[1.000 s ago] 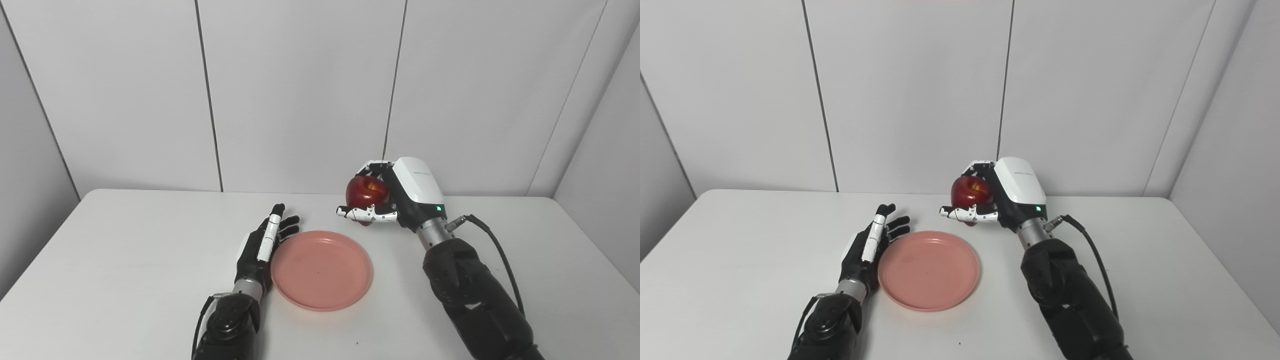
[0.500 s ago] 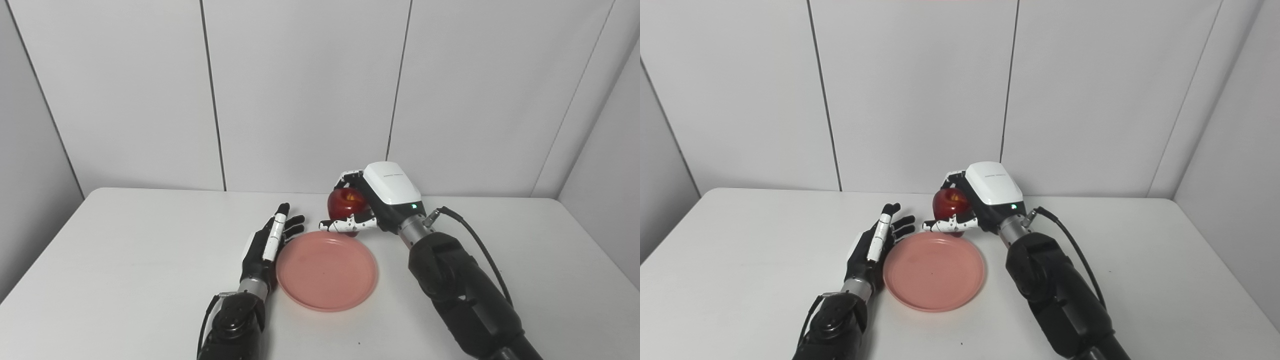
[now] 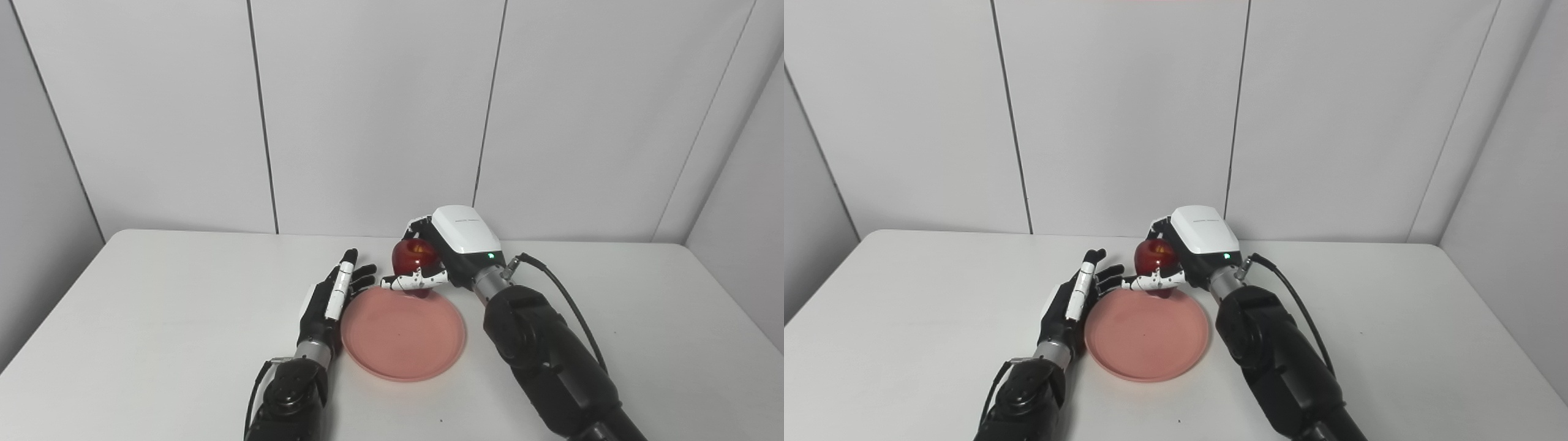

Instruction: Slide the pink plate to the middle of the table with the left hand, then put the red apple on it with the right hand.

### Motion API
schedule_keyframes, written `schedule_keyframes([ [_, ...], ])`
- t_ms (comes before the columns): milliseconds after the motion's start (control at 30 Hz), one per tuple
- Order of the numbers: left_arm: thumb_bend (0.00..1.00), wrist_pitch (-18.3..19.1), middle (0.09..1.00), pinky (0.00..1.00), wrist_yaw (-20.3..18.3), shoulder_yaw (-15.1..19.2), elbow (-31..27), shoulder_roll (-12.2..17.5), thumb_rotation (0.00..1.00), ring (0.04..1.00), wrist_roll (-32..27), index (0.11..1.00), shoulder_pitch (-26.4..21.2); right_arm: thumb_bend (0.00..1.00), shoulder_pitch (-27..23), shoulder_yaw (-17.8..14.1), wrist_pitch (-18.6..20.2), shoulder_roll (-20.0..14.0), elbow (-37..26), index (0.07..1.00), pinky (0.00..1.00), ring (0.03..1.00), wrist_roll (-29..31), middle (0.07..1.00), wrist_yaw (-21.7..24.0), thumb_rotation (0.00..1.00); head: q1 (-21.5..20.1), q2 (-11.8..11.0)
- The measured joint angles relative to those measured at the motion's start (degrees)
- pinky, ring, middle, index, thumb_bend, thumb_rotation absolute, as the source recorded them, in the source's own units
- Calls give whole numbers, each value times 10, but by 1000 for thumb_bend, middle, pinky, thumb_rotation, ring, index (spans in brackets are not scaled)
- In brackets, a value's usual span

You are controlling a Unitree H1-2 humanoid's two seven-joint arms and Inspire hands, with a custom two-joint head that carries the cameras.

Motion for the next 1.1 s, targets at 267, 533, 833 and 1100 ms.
schedule_keyframes([
  [267,711,0,785,793,0,0,0,-1,901,808,0,900,0,566,0,15,0,13,29,415,134,202,-2,285,-13,542,-3,1],
  [533,726,0,780,802,0,1,0,-1,895,810,0,898,0,559,0,18,0,16,47,339,101,164,-2,238,-24,516,-4,2],
  [833,726,0,773,793,1,0,0,-1,901,799,1,891,0,557,0,23,0,28,57,369,112,178,0,254,-24,512,-4,3],
  [1100,719,0,769,828,2,0,1,-1,917,793,3,885,0,548,5,26,-2,28,59,305,84,142,3,210,-60,500,-4,4],
])
